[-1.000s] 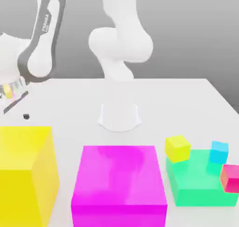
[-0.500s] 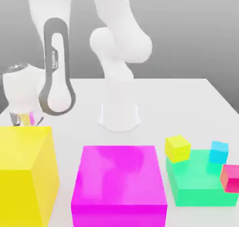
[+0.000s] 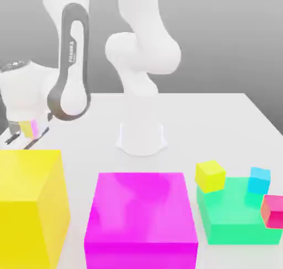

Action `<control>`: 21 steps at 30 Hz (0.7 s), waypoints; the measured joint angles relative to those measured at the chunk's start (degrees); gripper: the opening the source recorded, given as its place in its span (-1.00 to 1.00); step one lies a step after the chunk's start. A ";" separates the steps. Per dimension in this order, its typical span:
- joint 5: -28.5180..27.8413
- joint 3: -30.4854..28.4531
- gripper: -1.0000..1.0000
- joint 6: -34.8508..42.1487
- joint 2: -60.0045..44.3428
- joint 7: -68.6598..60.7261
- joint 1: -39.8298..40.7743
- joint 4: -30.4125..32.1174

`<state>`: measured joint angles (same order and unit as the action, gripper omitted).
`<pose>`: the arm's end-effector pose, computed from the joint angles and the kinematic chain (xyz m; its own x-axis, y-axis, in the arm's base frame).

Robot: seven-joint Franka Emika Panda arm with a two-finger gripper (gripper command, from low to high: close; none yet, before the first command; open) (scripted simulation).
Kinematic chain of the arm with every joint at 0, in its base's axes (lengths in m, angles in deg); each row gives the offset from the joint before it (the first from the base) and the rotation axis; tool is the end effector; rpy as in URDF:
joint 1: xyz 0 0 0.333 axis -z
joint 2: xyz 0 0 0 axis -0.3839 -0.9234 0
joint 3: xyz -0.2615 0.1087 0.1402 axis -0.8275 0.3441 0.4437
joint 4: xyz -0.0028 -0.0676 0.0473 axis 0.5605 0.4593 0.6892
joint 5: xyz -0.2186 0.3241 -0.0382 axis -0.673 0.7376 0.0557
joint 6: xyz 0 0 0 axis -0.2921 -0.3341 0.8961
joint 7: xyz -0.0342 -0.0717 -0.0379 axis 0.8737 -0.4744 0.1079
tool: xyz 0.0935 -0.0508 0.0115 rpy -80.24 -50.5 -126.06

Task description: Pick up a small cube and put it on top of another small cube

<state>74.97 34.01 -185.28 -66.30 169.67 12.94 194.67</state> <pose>0.2261 -0.2937 0.1923 -0.8407 -0.5415 0.0009 -0.5415 0.8407 -0.0029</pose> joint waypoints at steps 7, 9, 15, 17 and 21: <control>-1.89 0.86 -1.00 15.82 2.18 -13.88 2.66 -6.43; -1.98 1.79 -1.00 20.81 2.48 -19.07 3.38 -8.70; -2.34 -0.41 -1.00 35.78 3.19 -34.61 0.90 -15.53; -2.49 -0.57 -1.00 40.63 3.40 -39.74 0.95 -17.75; -2.26 2.50 -1.00 49.44 3.97 -50.40 -0.90 -21.88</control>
<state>72.72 36.51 -135.84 -62.33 119.27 12.04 172.79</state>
